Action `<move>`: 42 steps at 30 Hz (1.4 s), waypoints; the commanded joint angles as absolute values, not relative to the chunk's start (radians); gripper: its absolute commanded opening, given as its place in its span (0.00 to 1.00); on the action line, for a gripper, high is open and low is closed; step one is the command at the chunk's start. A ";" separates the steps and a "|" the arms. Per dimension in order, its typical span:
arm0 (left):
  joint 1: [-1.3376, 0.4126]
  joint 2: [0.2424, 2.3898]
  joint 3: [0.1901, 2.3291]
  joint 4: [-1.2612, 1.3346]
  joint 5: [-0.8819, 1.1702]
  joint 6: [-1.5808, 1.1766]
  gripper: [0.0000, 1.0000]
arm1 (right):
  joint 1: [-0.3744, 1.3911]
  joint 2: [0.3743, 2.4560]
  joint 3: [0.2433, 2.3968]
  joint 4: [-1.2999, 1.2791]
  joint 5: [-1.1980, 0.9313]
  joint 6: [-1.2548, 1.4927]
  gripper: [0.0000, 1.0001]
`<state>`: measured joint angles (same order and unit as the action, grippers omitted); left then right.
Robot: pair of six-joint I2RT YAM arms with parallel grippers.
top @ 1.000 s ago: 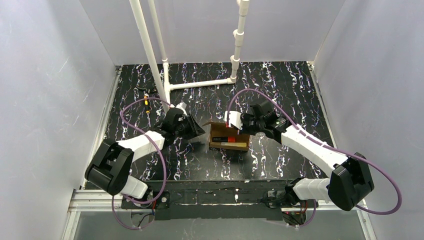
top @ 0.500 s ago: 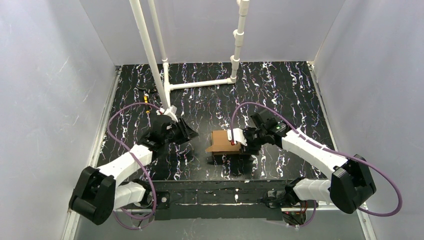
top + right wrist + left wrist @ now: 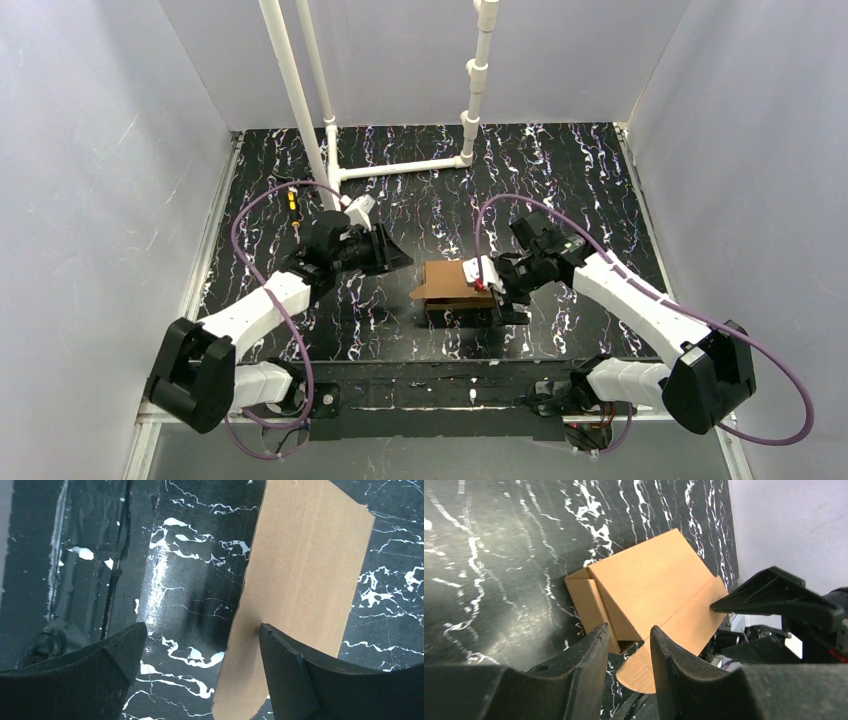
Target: Fold the paper box
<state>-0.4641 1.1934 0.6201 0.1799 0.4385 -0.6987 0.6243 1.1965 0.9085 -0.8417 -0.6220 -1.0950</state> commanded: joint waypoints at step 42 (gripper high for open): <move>-0.556 1.034 0.561 0.145 0.147 -0.725 0.97 | 0.368 1.203 0.849 -0.591 -0.795 -0.789 0.47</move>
